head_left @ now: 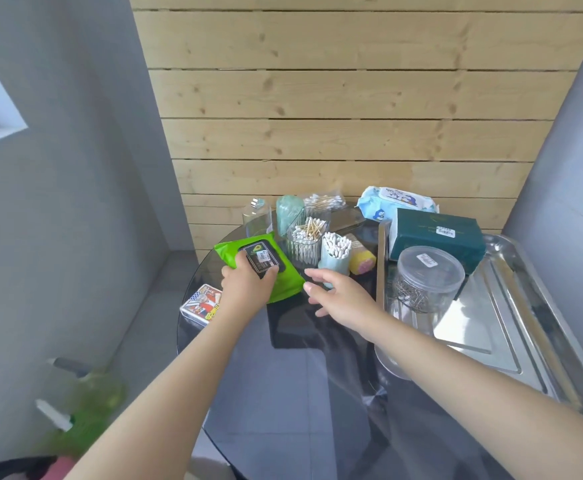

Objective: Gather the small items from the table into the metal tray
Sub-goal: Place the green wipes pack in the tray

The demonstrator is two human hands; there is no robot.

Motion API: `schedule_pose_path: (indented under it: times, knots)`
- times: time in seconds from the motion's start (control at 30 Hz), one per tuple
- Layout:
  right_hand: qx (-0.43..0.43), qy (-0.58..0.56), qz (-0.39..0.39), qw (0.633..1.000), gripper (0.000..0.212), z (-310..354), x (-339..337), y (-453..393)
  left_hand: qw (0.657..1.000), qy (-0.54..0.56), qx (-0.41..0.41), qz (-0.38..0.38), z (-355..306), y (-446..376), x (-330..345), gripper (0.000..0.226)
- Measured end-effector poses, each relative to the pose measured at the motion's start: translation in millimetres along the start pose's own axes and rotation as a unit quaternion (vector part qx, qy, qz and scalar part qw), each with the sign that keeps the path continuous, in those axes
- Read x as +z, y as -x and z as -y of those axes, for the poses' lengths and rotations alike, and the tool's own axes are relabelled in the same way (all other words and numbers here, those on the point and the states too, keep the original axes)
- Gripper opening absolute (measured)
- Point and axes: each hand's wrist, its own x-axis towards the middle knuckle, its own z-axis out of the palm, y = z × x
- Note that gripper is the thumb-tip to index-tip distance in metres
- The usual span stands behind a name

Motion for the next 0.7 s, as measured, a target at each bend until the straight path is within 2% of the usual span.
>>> schedule_pose_path:
  times: [0.17, 0.27, 0.37, 0.5, 0.7]
  knots:
    - [0.067, -0.125, 0.077, 0.987, 0.053, -3, 4, -13, 0.997, 0.054, -0.055, 0.001, -7, -11, -4, 0.093]
    - [0.066, -0.177, 0.068, 0.980, 0.044, -3, 2, -14, 0.990, 0.121, -0.069, -0.006, -11, -13, -5, 0.095]
    - [0.065, -0.226, 0.042, 0.971, 0.028, 5, -5, -13, 0.980, 0.176, -0.092, 0.013, -16, -11, -11, 0.088]
    - [0.076, -0.249, 0.037, 0.965, 0.021, 12, -16, -6, 0.962, 0.249, -0.109, 0.037, -19, 0, -21, 0.093]
    - [0.081, -0.217, 0.134, 0.963, 0.036, 24, -32, 26, 0.951, 0.297, -0.054, 0.064, -19, 41, -39, 0.119]
